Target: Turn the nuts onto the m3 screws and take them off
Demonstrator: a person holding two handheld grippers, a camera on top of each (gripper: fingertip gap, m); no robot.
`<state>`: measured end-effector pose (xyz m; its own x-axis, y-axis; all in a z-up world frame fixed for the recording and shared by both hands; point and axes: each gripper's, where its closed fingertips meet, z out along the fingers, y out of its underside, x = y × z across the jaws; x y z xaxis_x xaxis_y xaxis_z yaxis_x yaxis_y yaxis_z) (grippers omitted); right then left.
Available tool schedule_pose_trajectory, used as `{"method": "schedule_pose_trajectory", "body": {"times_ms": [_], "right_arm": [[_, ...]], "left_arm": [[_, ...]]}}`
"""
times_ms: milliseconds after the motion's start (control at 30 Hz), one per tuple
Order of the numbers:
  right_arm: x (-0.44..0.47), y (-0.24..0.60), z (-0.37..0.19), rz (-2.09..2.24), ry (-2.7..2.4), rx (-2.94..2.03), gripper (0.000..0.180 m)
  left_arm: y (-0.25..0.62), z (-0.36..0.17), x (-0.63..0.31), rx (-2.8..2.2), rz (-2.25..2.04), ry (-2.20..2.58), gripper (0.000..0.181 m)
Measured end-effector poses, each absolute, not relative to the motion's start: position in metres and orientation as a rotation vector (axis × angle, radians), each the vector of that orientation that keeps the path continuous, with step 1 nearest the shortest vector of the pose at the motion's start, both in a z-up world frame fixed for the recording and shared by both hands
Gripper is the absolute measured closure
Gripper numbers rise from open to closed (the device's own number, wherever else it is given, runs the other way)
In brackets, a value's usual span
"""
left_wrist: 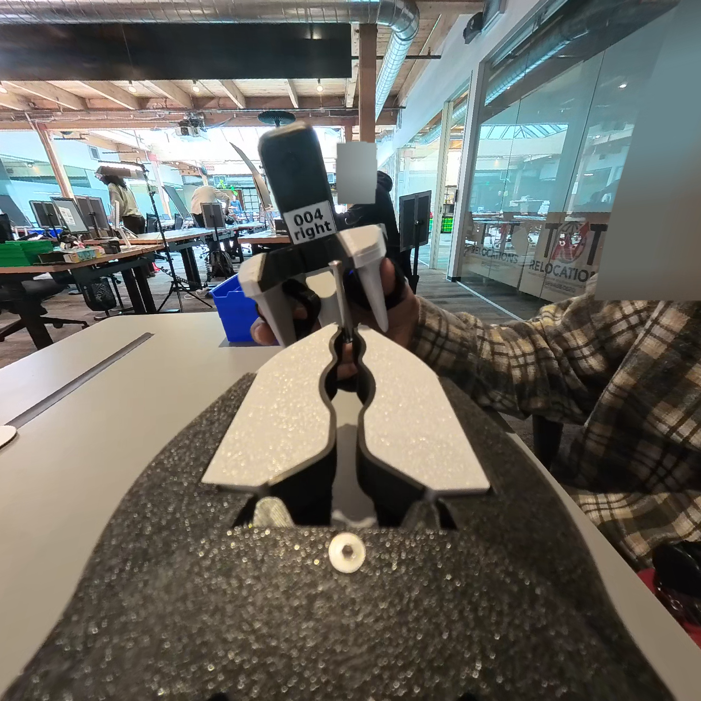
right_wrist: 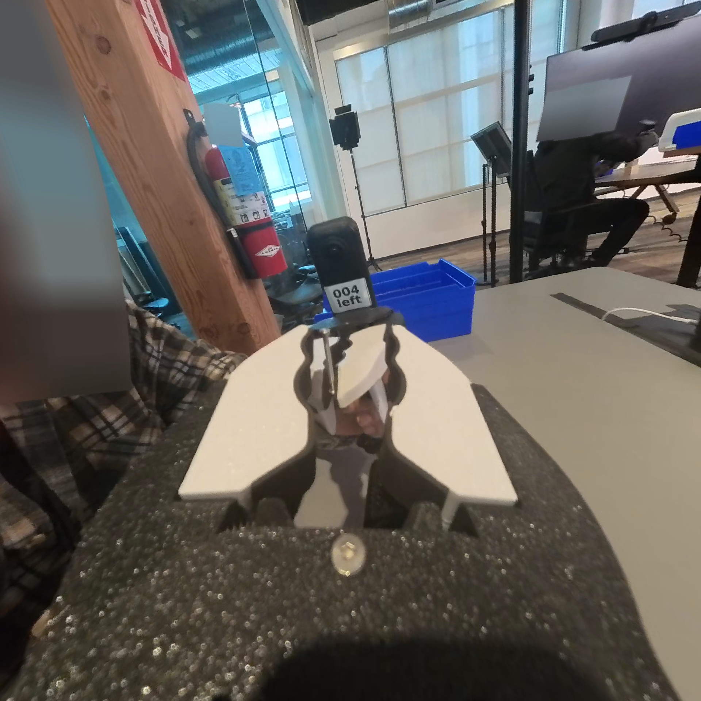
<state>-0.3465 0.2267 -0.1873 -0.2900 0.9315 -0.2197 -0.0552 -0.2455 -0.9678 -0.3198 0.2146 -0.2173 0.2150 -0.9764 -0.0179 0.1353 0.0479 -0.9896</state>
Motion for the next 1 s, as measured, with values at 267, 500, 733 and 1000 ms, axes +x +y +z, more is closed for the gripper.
{"method": "schedule_pose_trajectory", "body": {"times_ms": [267,500,733,1000], "right_arm": [[-0.345,0.226,-0.188,1.629,-1.235,-1.163,0.144],[-0.347,0.217,-0.188,1.629,-1.255,-1.153,0.153],[-0.350,0.214,-0.187,1.564,-1.303,-1.126,0.175],[-0.347,0.208,-0.183,1.613,-1.337,-1.084,0.175]], "left_arm": [[0.215,-0.217,-0.320,-1.177,-1.081,0.967,0.177],[0.216,-0.217,-0.321,-1.182,-1.077,0.960,0.177],[0.216,-0.217,-0.320,-1.182,-1.078,0.963,0.177],[0.211,-0.213,-0.320,-1.154,-1.105,0.974,0.177]]}}
